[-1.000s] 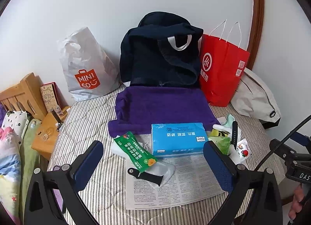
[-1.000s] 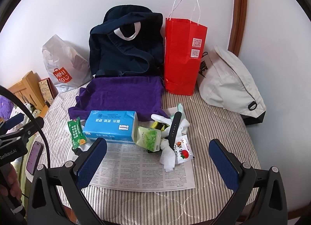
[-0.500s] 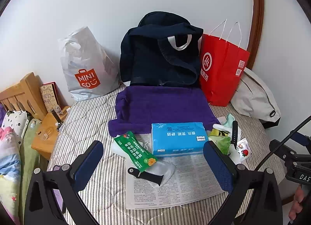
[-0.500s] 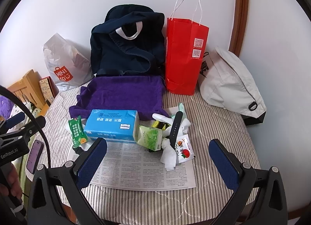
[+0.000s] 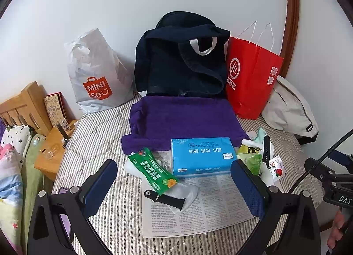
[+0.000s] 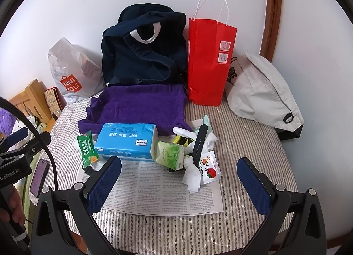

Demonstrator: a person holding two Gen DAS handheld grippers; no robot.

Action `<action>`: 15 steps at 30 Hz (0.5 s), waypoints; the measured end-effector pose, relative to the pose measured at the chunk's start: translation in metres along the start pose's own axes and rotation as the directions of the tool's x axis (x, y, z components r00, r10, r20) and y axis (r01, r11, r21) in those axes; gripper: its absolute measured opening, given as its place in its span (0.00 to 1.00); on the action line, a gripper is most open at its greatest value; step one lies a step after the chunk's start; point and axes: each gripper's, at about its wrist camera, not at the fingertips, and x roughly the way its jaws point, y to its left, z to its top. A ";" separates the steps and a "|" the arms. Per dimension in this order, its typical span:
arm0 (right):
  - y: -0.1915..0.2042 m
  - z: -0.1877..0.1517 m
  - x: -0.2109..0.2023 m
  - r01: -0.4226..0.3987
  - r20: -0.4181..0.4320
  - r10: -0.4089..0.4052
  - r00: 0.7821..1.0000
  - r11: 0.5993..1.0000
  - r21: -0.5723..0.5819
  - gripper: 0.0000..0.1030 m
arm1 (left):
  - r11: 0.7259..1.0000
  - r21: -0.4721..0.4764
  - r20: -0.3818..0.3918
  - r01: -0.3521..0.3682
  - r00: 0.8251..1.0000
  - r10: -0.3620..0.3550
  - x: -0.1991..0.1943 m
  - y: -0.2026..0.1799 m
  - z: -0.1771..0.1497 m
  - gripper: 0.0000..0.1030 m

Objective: Organize soft objects

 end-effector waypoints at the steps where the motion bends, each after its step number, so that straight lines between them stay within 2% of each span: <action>1: -0.001 -0.001 0.002 -0.001 -0.002 0.001 1.000 1.000 0.002 1.00 | 1.000 -0.001 -0.003 0.006 1.000 -0.006 0.002 0.001 0.000 1.00; 5: -0.003 -0.002 0.010 -0.010 -0.014 0.010 1.000 1.000 0.012 1.00 | 1.000 -0.005 -0.021 0.017 1.000 -0.017 0.015 0.007 0.000 1.00; 15: -0.010 -0.006 0.035 -0.021 -0.051 0.022 0.998 1.000 0.022 1.00 | 0.999 -0.035 -0.077 -0.018 0.997 0.016 0.057 0.037 -0.016 1.00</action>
